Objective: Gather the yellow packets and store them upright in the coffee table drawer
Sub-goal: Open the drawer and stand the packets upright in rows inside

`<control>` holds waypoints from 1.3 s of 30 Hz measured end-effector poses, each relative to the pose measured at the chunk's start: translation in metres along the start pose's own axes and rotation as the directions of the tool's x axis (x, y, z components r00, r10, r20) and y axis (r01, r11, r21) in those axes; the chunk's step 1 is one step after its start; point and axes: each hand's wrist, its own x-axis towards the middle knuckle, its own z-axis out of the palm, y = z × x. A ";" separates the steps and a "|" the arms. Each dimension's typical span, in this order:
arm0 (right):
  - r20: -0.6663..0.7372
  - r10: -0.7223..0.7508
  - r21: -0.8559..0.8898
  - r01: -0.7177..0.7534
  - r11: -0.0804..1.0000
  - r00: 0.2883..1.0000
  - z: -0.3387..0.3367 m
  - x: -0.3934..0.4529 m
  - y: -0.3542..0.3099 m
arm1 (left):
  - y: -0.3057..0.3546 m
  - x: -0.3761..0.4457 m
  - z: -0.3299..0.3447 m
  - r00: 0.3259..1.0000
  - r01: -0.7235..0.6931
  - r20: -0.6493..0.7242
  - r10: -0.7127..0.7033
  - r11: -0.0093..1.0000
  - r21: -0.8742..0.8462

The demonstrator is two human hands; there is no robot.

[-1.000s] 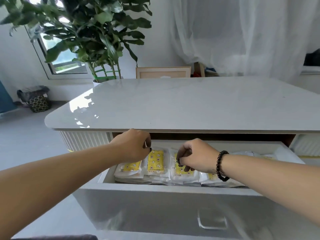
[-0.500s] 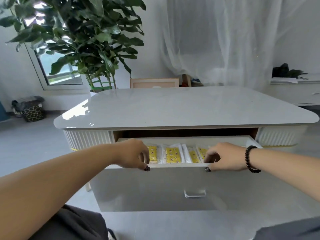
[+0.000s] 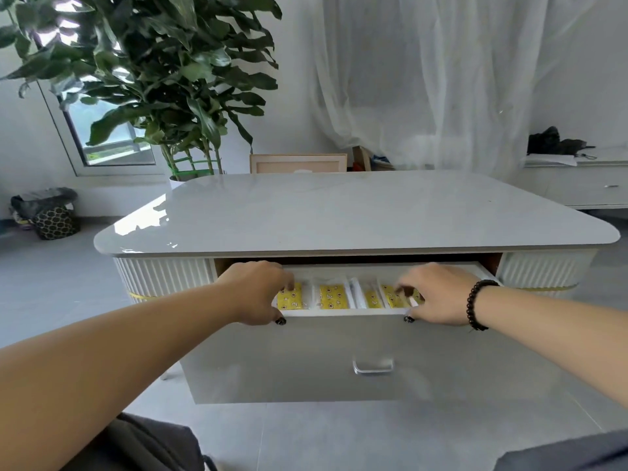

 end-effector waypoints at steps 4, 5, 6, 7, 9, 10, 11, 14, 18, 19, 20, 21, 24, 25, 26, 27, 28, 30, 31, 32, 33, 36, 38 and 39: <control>-0.139 -0.034 -0.174 0.010 0.985 0.990 0.000 0.020 0.006 | -0.012 0.020 0.004 0.994 0.030 -0.107 -0.021 0.996 0.083; -0.152 -0.036 -0.200 0.005 0.980 0.988 -0.001 0.025 0.007 | -0.015 0.025 0.005 0.993 0.036 -0.115 -0.023 0.993 0.113; -0.156 -0.032 -0.215 -0.003 0.977 0.987 -0.003 0.031 0.009 | -0.018 0.030 0.006 0.993 0.043 -0.114 -0.026 0.989 0.143; -0.157 -0.025 -0.220 -0.011 0.975 0.987 -0.003 0.037 0.011 | -0.021 0.035 0.007 0.993 0.047 -0.111 -0.028 0.984 0.171; -0.146 -0.006 -0.218 -0.027 0.975 0.989 -0.004 0.048 0.014 | -0.027 0.045 0.010 0.994 0.051 -0.104 -0.028 0.974 0.219; -0.135 0.000 -0.223 -0.030 0.974 0.991 -0.004 0.054 0.016 | -0.030 0.049 0.012 0.994 0.057 -0.101 -0.034 0.971 0.231; -0.126 0.001 -0.233 -0.030 0.972 0.992 -0.004 0.059 0.017 | -0.033 0.054 0.014 0.994 0.067 -0.101 -0.045 0.970 0.232; -0.116 -0.022 -0.255 -0.009 0.967 0.993 0.000 0.075 0.020 | -0.041 0.067 0.020 0.991 0.095 -0.115 -0.072 0.973 0.209; -0.144 -0.069 -0.268 0.029 0.963 0.987 0.011 0.098 0.023 | -0.044 0.084 0.028 0.980 0.093 -0.194 -0.041 0.960 0.265; -0.165 -0.081 -0.278 0.032 0.960 0.983 0.015 0.104 0.024 | -0.044 0.089 0.029 0.975 0.091 -0.218 -0.031 0.958 0.273; -0.190 -0.084 -0.281 0.027 0.959 0.978 0.018 0.109 0.026 | -0.046 0.093 0.031 0.971 0.090 -0.239 -0.022 0.957 0.275; -0.222 -0.080 -0.272 0.017 0.962 0.972 0.021 0.114 0.028 | -0.047 0.098 0.032 0.966 0.088 -0.258 -0.016 0.959 0.270; -0.302 -0.071 -0.254 -0.009 0.967 0.951 0.028 0.125 0.035 | -0.053 0.111 0.036 0.958 0.081 -0.288 -0.009 0.968 0.239; -0.316 -0.077 -0.254 -0.007 0.967 0.946 0.030 0.128 0.038 | -0.055 0.114 0.037 0.955 0.081 -0.297 -0.010 0.971 0.226; -0.346 -0.080 -0.241 -0.007 0.970 0.935 0.031 0.132 0.041 | -0.057 0.118 0.038 0.953 0.083 -0.303 -0.014 0.973 0.217; -0.369 -0.082 -0.232 -0.006 0.973 0.926 0.033 0.136 0.044 | -0.058 0.121 0.039 0.950 0.086 -0.311 -0.017 0.974 0.211; -0.381 -0.085 -0.222 -0.002 0.975 0.921 0.034 0.139 0.046 | -0.059 0.124 0.040 0.950 0.090 -0.312 -0.022 0.975 0.205; -0.399 -0.119 -0.241 0.021 0.970 0.909 0.035 0.144 0.047 | -0.059 0.129 0.040 0.952 0.090 -0.304 -0.028 0.977 0.193; -0.407 -0.146 -0.258 0.040 0.965 0.902 0.036 0.146 0.046 | -0.058 0.131 0.041 0.954 0.087 -0.300 -0.027 0.978 0.189; -0.412 -0.167 -0.273 0.053 0.961 0.896 0.038 0.147 0.046 | -0.057 0.133 0.040 0.957 0.085 -0.290 -0.027 0.978 0.189; -0.412 -0.178 -0.284 0.059 0.957 0.894 0.038 0.147 0.046 | -0.057 0.134 0.040 0.957 0.083 -0.287 -0.026 0.979 0.186; -0.402 -0.143 -0.247 0.043 0.968 0.904 0.038 0.146 0.045 | -0.057 0.134 0.034 0.969 0.107 -0.236 -0.072 0.984 0.140; -0.365 -0.106 -0.251 0.012 0.968 0.925 0.033 0.144 0.041 | -0.058 0.133 0.027 0.978 0.123 -0.178 -0.106 0.989 0.083; -0.343 -0.090 -0.260 -0.002 0.966 0.935 0.031 0.142 0.040 | -0.057 0.131 0.023 0.982 0.125 -0.150 -0.114 0.990 0.065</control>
